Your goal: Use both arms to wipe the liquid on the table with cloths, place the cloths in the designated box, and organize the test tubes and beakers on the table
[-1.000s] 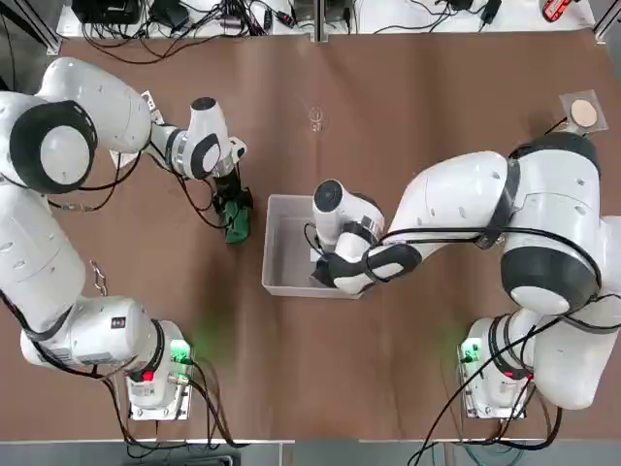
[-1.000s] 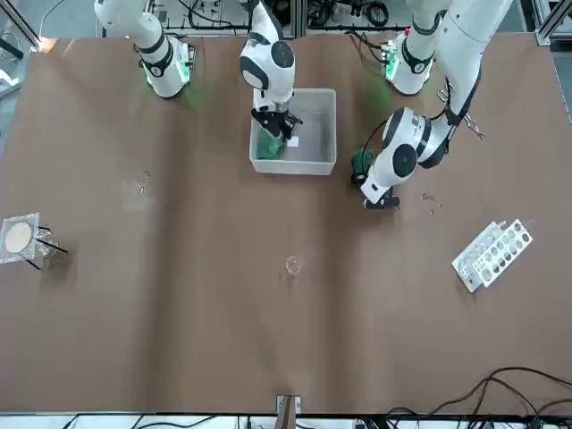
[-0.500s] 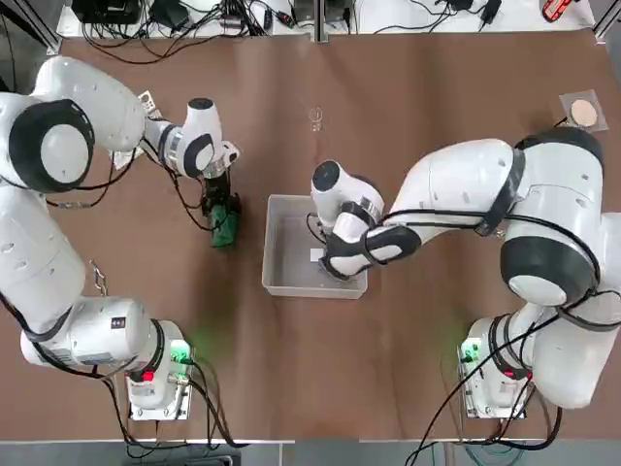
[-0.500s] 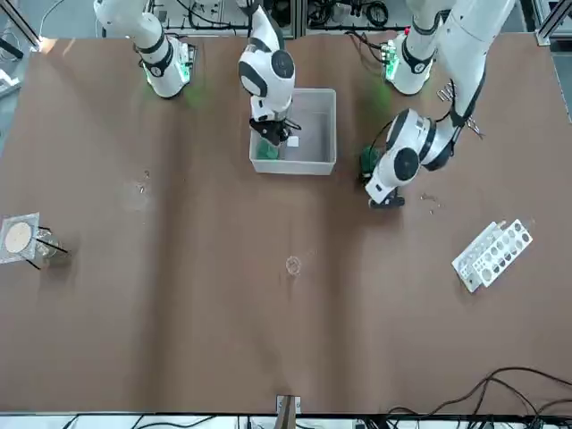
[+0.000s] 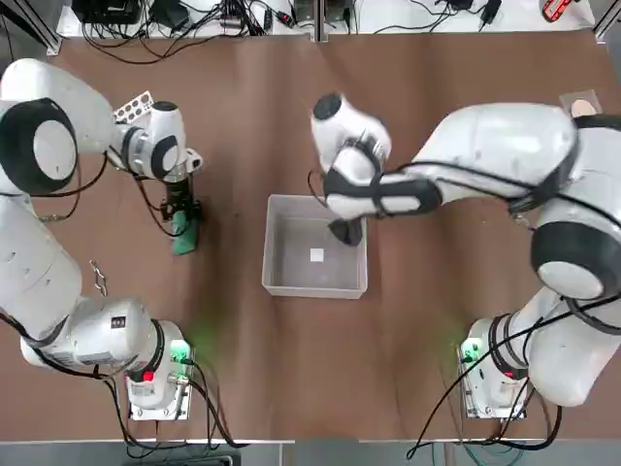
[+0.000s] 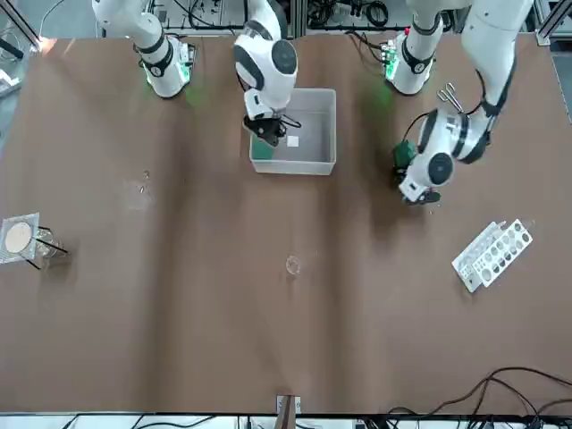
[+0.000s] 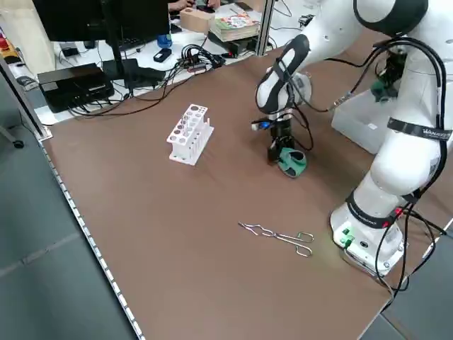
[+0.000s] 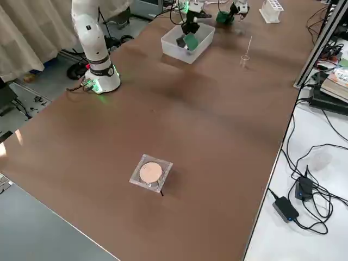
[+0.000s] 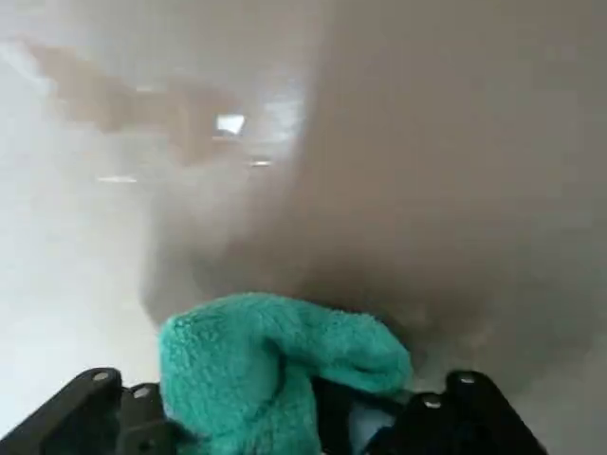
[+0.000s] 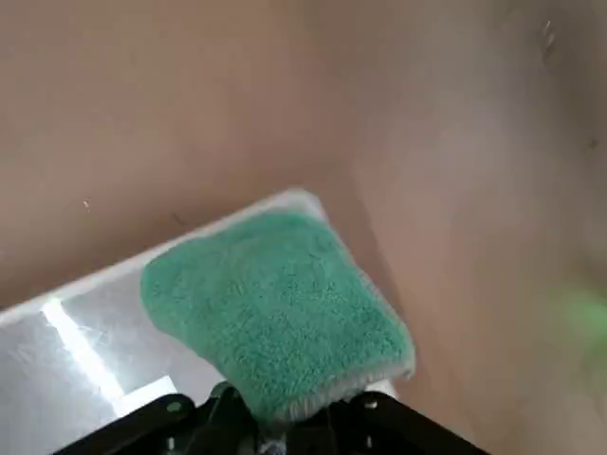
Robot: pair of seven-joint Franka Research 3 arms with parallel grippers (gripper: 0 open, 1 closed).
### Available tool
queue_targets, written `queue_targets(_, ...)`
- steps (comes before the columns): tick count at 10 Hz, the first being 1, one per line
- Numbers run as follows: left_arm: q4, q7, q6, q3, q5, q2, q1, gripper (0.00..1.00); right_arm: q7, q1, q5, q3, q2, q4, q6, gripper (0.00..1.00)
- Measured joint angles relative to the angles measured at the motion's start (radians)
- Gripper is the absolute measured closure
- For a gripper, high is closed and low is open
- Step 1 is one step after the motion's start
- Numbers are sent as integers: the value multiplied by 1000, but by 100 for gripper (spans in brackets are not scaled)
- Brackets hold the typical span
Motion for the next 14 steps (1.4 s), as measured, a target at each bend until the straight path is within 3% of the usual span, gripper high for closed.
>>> queue_targets(2,-4,59,3,131,83,-13,4,89,-268,-145,-3,-5,-74,-4,-74,91)
queue_targets(4,3,148,26,257,136,-23,9,89,-497,-314,-3,-9,-83,-33,-82,91)
queue_targets(6,24,182,40,289,137,-22,12,89,-599,-412,-3,-9,-80,-97,-78,91)
queue_targets(10,91,175,100,251,136,42,2,87,-629,-473,-3,-6,-54,-200,-72,91)
queue_targets(14,172,141,103,74,7,71,-5,85,-644,-495,-3,-6,29,-213,-27,91)
